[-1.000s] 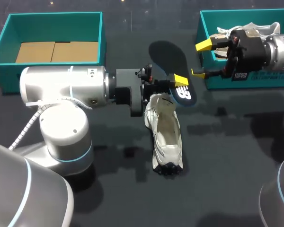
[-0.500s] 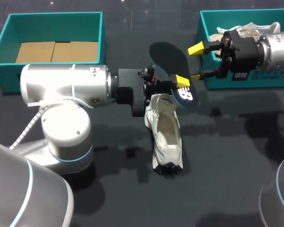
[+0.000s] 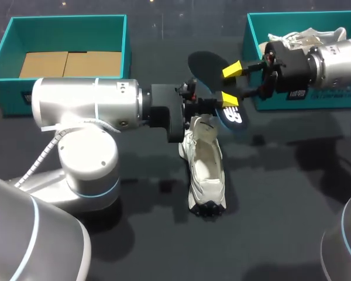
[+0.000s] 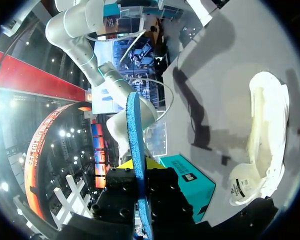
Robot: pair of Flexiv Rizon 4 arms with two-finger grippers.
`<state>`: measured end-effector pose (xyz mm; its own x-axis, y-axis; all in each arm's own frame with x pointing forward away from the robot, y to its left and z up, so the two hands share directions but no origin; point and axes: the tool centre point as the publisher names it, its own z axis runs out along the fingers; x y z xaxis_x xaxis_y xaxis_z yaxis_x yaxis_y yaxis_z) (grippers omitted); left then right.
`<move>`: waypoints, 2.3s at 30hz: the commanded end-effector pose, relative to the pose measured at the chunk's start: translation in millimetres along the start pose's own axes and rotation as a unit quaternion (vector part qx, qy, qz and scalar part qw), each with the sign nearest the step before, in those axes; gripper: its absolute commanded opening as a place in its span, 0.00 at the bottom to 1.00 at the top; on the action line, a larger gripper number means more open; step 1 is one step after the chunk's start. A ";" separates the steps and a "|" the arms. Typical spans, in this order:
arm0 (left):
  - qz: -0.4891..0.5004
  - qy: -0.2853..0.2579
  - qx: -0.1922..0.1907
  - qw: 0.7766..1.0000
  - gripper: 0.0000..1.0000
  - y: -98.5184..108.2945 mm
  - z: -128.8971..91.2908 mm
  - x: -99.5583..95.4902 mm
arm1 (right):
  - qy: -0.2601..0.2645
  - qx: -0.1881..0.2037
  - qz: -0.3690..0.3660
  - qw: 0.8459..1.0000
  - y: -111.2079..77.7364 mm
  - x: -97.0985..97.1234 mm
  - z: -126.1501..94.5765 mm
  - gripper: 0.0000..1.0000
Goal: Take the shoe out of the shoebox, open the shoe tongue, remove and reinsert the insole, then place the shoe into the shoebox
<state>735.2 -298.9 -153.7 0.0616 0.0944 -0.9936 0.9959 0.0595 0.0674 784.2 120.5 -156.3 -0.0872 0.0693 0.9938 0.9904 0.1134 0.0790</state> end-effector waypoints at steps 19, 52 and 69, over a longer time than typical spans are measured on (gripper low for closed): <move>0.005 0.011 -0.004 1.000 0.00 2.5 12.1 6.3 | -0.001 0.002 0.009 1.000 -18.0 1.6 21.3 0.33; -0.059 0.072 -0.015 0.996 1.00 7.3 -91.4 -3.6 | 0.013 -0.011 0.018 1.000 -44.8 -15.1 20.1 0.00; -0.067 0.099 0.003 0.993 1.00 9.4 -109.2 -10.5 | 0.020 -0.009 0.027 0.999 -55.8 -19.2 32.5 0.00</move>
<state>739.5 -196.7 -134.2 -0.0852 0.2772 -0.9570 0.9947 0.0785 -0.0658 727.7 145.1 -182.2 -0.0289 0.0325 0.9991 0.9955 0.0913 0.0258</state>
